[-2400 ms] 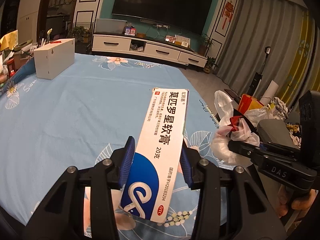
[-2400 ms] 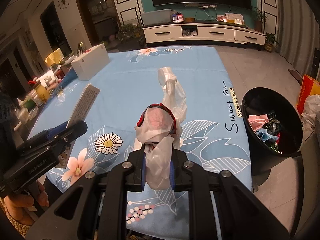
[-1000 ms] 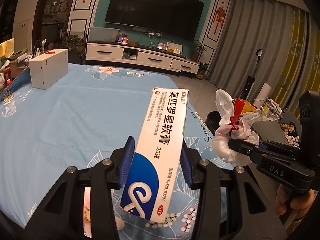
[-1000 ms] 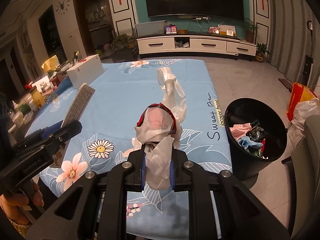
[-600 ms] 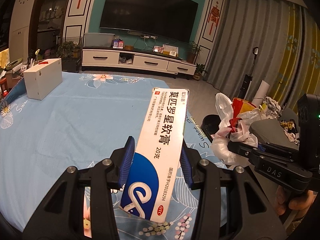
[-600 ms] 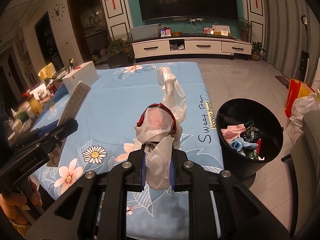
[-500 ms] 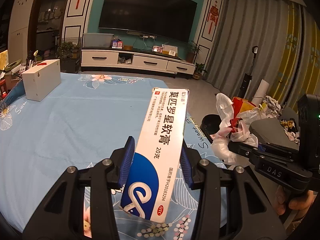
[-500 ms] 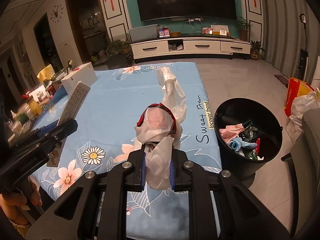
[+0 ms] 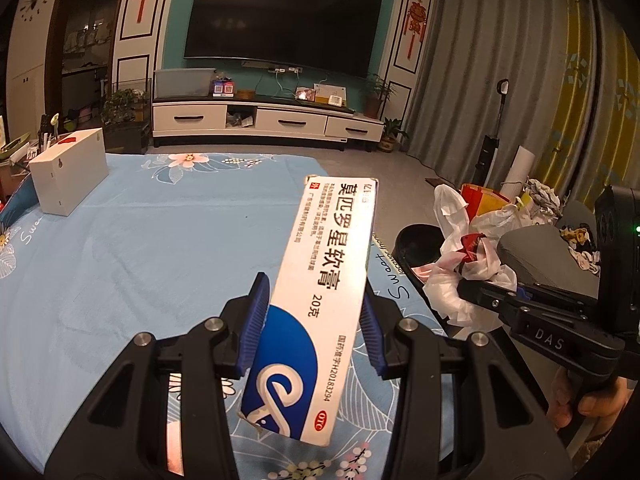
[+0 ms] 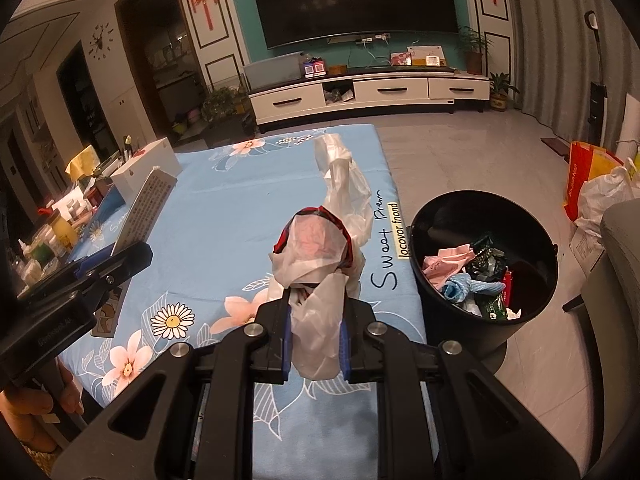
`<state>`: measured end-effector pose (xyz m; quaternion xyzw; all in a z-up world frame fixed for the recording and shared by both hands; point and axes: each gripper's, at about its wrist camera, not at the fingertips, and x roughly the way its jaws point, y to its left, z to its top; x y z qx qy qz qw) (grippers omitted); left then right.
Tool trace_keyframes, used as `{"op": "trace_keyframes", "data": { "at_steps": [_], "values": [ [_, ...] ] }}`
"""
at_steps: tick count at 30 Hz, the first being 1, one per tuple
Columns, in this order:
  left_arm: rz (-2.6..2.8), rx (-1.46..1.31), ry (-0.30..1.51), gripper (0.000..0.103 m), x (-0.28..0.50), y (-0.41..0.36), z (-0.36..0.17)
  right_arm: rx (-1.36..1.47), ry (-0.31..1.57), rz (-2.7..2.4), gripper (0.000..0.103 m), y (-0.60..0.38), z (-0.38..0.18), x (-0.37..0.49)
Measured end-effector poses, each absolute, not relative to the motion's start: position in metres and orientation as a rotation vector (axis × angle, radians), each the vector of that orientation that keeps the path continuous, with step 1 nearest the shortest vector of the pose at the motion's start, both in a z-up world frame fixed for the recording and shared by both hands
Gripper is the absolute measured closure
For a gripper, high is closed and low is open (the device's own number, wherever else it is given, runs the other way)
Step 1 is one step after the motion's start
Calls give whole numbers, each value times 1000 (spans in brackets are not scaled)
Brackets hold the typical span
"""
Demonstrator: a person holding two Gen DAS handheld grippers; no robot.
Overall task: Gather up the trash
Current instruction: 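Carry ointment box and white plastic bag over the black bin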
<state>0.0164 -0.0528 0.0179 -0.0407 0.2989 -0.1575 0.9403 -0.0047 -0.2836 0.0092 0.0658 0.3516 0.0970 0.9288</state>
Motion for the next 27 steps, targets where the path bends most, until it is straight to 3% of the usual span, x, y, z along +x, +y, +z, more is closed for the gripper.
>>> {"op": "trace_keyframes", "data": {
  "at_steps": [14,27],
  "values": [
    [-384,-17,633,59,41,-96,15,207,708,129,84,-324,4,1],
    [-517,78,688,59,85,-181,-4,296,731,1,84,-391,-20,13]
  ]
}}
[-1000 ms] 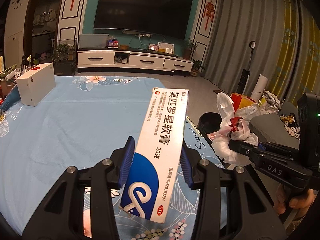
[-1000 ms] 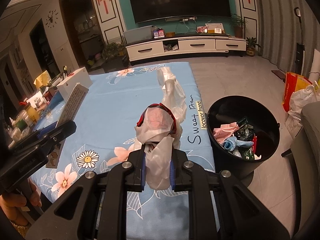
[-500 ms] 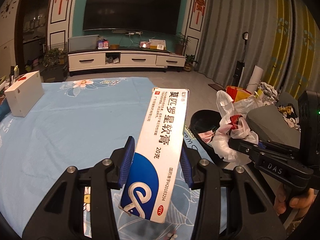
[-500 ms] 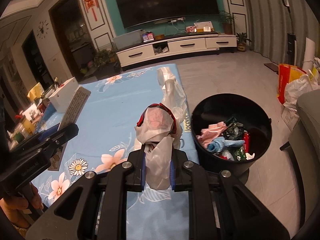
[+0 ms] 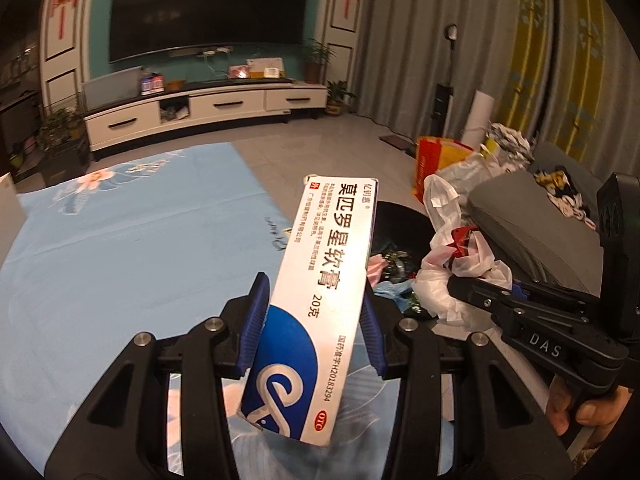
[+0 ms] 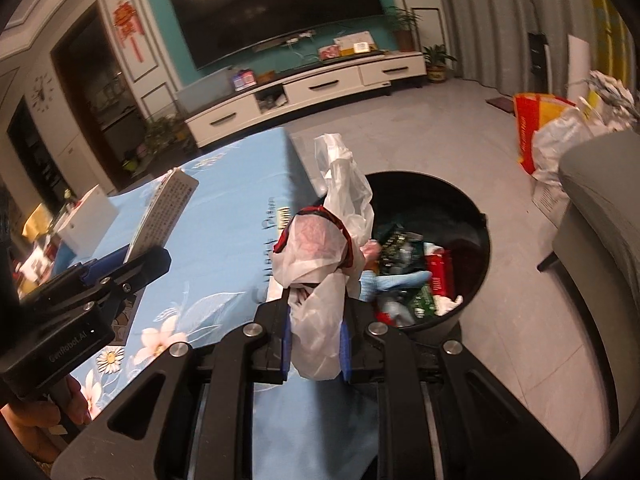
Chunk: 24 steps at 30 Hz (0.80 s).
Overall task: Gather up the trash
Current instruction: 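Carry ointment box and white plastic bag over the black bin, then open both tools to drop ointment box and plastic bag into the bin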
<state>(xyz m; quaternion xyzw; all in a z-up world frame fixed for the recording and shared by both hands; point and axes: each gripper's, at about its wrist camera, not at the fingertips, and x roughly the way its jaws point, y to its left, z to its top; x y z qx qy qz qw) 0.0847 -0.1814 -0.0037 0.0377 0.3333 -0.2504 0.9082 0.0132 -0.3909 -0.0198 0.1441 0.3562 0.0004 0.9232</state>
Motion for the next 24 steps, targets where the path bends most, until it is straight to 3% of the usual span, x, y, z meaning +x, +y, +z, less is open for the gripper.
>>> {"op": "trace_keyframes", "data": {
  "at_steps": [24],
  "values": [
    [-606,142,788,58,174,-296,-47,328,797,-143,75,-459,-60,83]
  ]
}}
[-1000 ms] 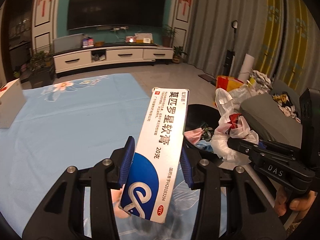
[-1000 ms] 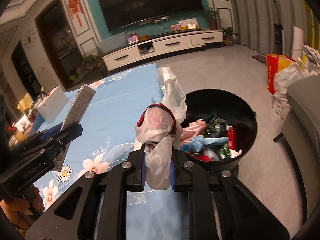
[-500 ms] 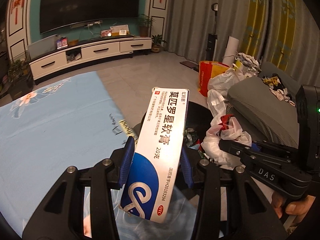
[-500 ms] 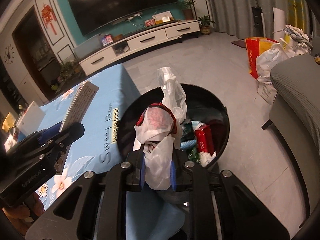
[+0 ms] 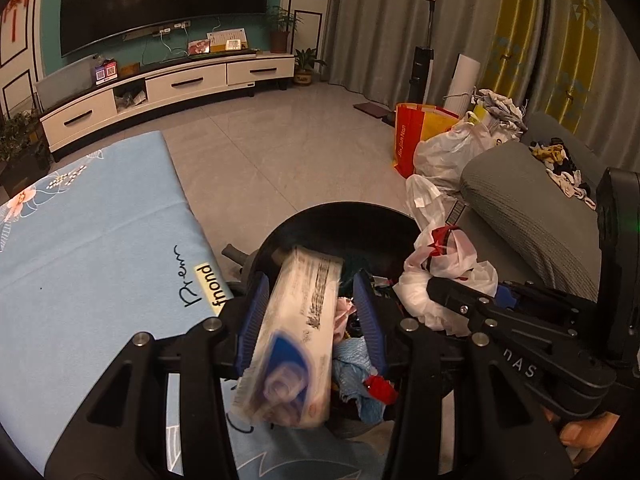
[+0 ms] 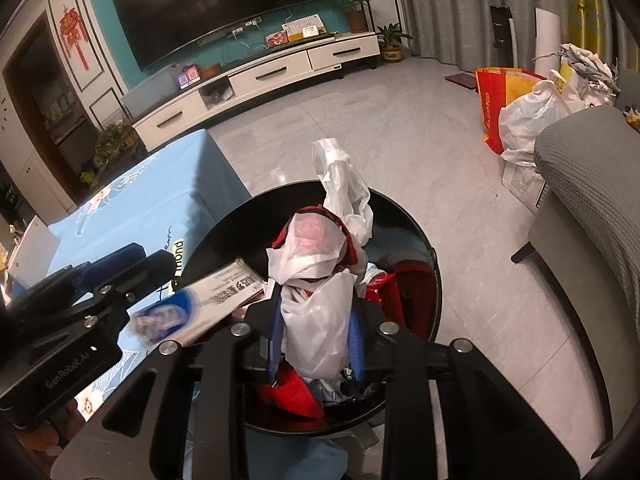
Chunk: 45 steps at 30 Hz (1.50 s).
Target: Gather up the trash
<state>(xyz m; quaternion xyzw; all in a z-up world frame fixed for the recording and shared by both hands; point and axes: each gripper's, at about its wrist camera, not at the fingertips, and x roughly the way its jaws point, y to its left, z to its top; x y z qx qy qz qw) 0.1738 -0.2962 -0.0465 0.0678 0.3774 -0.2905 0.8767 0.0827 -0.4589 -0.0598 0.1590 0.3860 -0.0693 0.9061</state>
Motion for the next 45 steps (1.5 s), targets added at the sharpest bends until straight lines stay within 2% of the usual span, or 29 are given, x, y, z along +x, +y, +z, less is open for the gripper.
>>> {"op": "trace_keyframes", "data": {
  "at_steps": [9,11,17,25,28,34,37,39,42,45],
  "values": [
    [-606,158,804,56,180,-311,-50,325,807,-133,72,-462,-61,90],
    [-607,163,803,53,178,-313,-50,324,814,-132,70,-463,-62,92],
    [-606,176,809,43,178,-317,-50,344,824,-144,55,-468,-63,92],
    [-597,181,810,36,178,-316,-50,370,811,-154,51,-474,-58,88],
    [-586,177,814,27,177,-313,-50,373,812,-161,49,-475,-57,85],
    [-568,170,825,9,174,-305,-45,396,812,-180,37,-476,-52,72],
    [-557,172,832,3,166,-297,-38,411,819,-183,26,-475,-46,63],
    [-549,181,835,3,159,-291,-31,424,834,-193,14,-473,-42,53],
    [-516,214,845,3,143,-279,-15,434,860,-187,4,-466,-32,35],
    [-481,248,834,3,119,-264,1,416,856,-173,4,-455,-20,15]
  ]
}}
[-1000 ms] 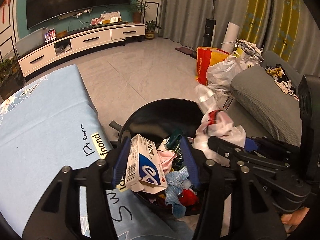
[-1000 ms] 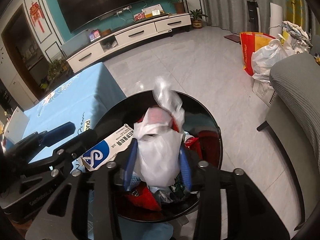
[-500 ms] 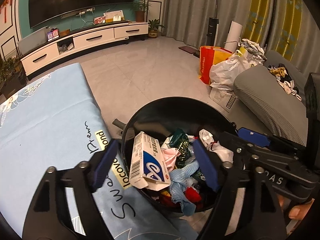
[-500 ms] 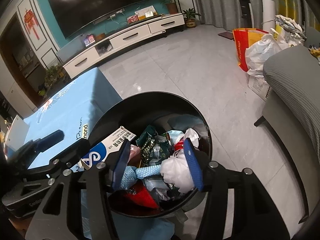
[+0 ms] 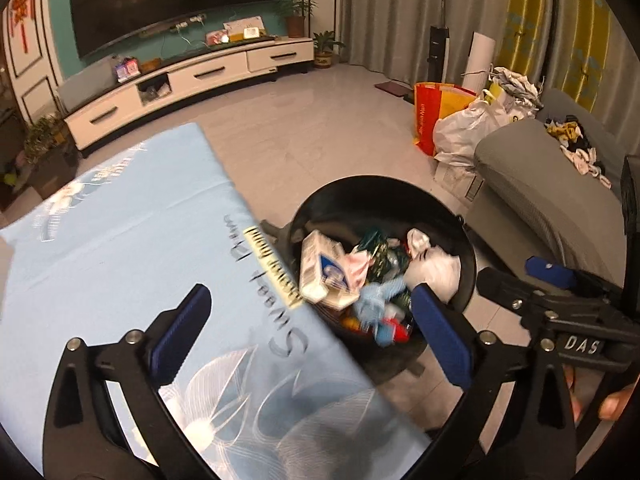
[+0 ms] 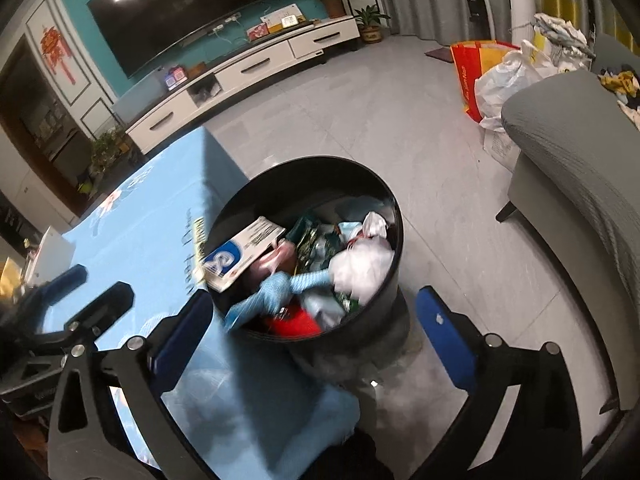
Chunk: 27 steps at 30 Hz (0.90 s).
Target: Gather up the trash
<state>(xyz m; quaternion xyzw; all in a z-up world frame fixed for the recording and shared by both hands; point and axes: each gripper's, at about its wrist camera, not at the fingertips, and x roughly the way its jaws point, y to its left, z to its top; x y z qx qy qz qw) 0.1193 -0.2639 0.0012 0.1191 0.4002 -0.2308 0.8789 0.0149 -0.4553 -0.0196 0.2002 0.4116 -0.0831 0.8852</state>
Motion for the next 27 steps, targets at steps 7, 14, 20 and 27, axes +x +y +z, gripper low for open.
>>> {"op": "trace_keyframes", "data": {
  "at_steps": [7,14,20,27],
  "values": [
    [-326,234,889,3,66,-221,23,357,895,-140,4,-427,0,-25],
    [-348,125,847,3,25,-173,51,296,889,-142,4,-401,34,-52],
    [-295,39,751,3,3,-138,101,244,818,-125,4,-379,83,-75],
    [-260,55,740,3,-3,-133,114,219,759,-145,3,-371,99,-89]
  ]
}}
